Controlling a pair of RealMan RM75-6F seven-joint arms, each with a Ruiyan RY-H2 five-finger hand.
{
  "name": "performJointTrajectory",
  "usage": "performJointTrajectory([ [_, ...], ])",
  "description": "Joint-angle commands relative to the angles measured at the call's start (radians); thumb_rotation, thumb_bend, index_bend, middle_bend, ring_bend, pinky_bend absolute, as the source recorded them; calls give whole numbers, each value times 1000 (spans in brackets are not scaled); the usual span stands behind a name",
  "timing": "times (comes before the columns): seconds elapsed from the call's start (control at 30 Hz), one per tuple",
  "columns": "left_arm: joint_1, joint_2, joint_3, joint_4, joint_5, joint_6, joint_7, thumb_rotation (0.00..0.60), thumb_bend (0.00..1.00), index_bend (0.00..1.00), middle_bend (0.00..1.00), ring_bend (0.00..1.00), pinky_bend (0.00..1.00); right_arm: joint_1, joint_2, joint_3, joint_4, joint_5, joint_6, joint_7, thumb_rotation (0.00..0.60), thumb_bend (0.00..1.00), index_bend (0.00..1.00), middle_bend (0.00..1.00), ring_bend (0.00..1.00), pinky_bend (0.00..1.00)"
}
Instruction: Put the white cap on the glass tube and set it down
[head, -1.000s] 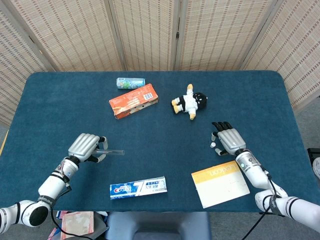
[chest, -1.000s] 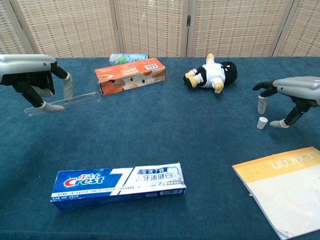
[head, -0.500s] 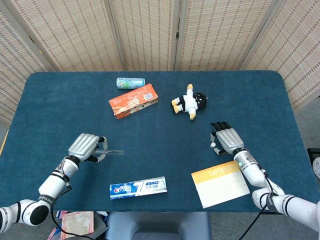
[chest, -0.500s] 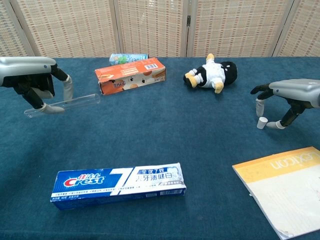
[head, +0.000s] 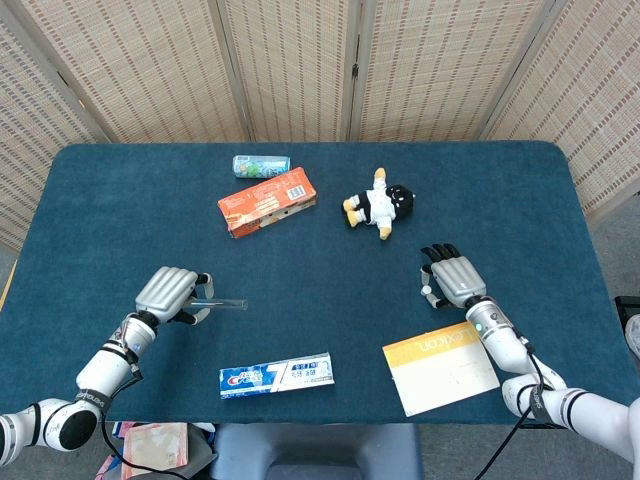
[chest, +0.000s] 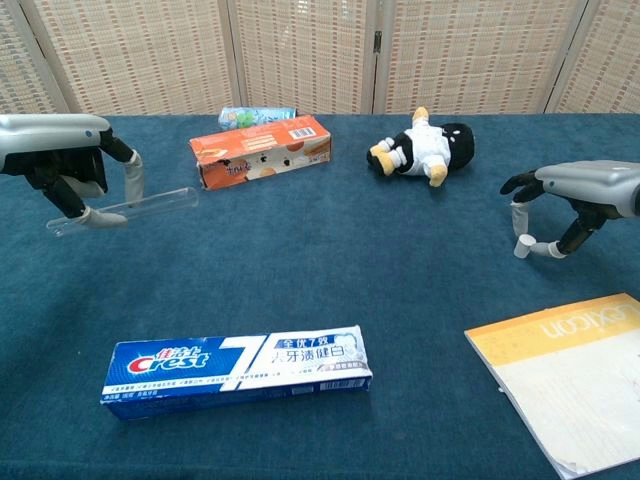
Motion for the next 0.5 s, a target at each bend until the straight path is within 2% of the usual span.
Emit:
performJointTrajectory([
  [0.03,0,0,0,1,0,-1,-1,600,358,671,1000,1000,1000,-1,-3,1,3,0,3,1,600,339,473,111,0,0],
  [0.27,0,-3,-1,10,-6,-6,-7,600,357,671,1000,1000,1000,-1,-9,3,11,4,5,-1,600,363,513,141,0,0],
  [0.5,-9,12,-20,12,-17,-29,-38,600,358,671,1000,1000,1000,-11,20,21,-31,-22,54,29,600,480,620,221,0,0],
])
